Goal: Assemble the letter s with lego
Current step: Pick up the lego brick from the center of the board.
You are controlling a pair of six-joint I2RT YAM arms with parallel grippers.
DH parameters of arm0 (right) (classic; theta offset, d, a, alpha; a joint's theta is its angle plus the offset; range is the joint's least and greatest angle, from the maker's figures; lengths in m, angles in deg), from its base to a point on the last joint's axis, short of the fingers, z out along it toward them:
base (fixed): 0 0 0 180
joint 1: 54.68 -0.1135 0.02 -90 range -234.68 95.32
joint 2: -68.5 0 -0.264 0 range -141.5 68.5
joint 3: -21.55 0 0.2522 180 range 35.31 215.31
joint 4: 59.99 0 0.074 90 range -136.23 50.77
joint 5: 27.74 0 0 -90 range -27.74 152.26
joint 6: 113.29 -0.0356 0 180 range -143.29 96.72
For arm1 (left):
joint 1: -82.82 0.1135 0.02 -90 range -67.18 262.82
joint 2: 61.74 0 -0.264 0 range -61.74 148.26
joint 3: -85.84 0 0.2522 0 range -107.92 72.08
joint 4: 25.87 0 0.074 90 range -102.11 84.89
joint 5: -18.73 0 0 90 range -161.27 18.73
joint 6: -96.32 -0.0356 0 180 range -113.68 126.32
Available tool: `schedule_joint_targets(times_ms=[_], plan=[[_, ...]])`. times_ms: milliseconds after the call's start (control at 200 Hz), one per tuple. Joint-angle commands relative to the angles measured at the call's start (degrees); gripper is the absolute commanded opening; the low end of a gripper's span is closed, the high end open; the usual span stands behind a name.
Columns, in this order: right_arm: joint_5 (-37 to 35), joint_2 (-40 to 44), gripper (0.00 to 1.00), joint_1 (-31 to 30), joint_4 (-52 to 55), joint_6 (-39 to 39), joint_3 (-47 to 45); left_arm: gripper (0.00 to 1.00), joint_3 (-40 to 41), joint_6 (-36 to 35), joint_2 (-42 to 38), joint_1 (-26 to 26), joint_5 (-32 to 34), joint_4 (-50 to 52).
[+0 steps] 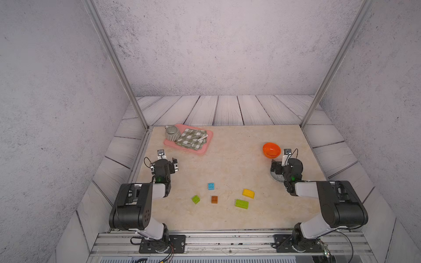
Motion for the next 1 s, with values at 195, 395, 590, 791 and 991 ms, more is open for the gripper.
schedule_joint_targets(times_ms=[195, 395, 590, 791, 991], plan=[[0.5, 0.7, 0.99, 0.3, 0.3, -0.1, 0.7, 0.99, -0.6, -0.3, -0.8, 0.1, 0.1, 0.5], [0.6, 0.6, 0.99, 0.3, 0.3, -0.1, 0.7, 0.99, -0.6, -0.3, -0.8, 0.2, 0.1, 0.5], [0.6, 0.6, 0.99, 0.4, 0.3, -0.1, 0.7, 0.99, -0.9, -0.7, -0.9, 0.7, -2.0, 1.1], [0.7, 0.6, 0.99, 0.3, 0.4, -0.1, 0.7, 0.99, -1.2, -0.4, -0.6, 0.8, -1.8, 1.5], [-5.0, 7.5, 0.99, 0.4, 9.5, -1.7, 3.3, 0.99, -6.2, -0.8, -3.9, 0.8, -2.8, 10.9]])
